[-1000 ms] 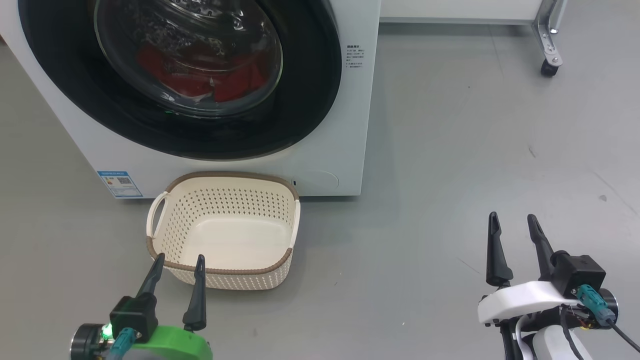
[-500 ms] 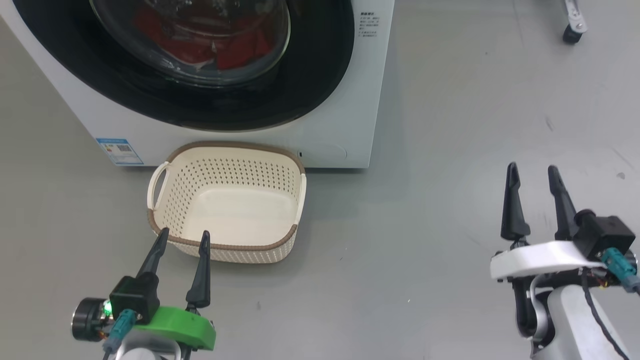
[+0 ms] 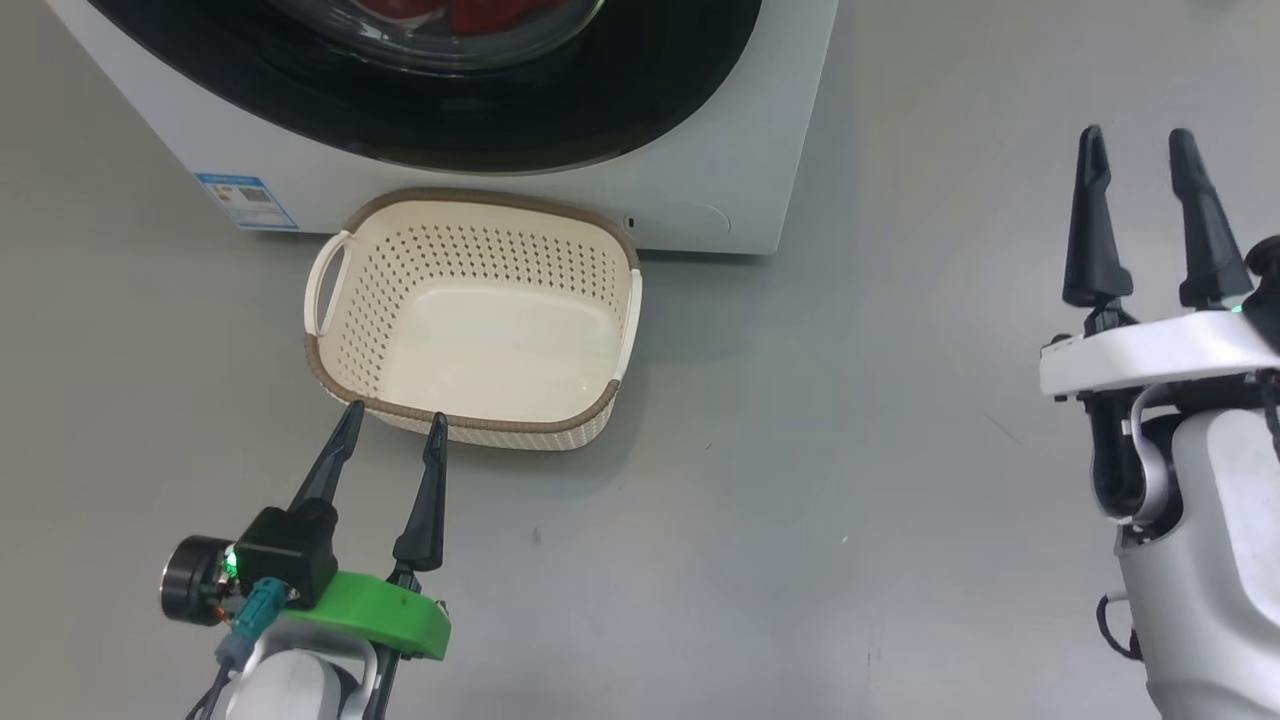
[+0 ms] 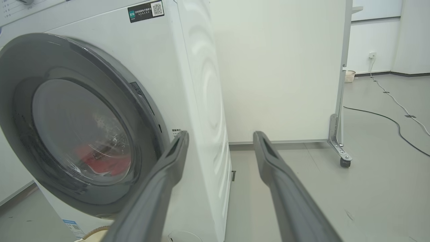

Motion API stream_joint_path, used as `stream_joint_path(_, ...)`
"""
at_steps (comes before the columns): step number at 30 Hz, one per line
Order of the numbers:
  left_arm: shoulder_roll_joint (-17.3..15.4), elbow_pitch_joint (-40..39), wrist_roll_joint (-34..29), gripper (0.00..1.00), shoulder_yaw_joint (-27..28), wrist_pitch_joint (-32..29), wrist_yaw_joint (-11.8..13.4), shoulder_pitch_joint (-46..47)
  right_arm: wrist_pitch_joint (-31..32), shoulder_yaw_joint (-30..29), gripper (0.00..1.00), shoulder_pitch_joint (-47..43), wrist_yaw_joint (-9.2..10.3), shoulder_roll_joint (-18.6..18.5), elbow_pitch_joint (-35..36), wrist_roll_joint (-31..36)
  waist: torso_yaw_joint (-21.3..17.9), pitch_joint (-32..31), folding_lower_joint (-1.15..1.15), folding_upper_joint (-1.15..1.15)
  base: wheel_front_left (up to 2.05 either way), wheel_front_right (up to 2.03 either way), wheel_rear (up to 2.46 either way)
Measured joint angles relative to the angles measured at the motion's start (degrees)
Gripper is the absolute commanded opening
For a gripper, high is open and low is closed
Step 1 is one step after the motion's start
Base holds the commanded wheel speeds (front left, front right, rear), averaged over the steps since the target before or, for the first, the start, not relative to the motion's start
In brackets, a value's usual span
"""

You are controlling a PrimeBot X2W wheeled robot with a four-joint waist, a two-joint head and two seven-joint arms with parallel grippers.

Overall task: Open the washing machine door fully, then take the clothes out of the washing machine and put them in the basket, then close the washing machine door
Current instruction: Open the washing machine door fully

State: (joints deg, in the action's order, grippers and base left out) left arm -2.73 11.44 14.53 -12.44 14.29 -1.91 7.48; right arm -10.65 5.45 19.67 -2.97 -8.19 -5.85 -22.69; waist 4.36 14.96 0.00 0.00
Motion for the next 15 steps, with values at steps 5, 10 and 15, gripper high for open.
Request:
stream_joint_path(5,0.08,-0.33,0.00,1.00,-0.38,0.00,-0.47,2.00,1.89,-0.98,0.00,4.83,-0.90,-0.43,0.18,-2.47,1.27,2.65,0.00,0.00,0.00,0.00,0.00)
stream_joint_path(10,0.14,-0.57,0.00,1.00,-0.34,0.00,-0.79,3.46,4.81,-2.42,0.00,9.16,-1.64,1.19,-0.07,-8.56,2.63,5.14,0.00,0.00,0.00,0.00,0.00)
stream_joint_path(15,0.25,-0.70,0.01,1.00,-0.42,0.13,-0.99,5.02,8.04,-6.05,0.00,13.75,-1.65,3.75,-0.65,-18.23,3.83,7.54,0.00,0.00,0.00,0.00,0.00)
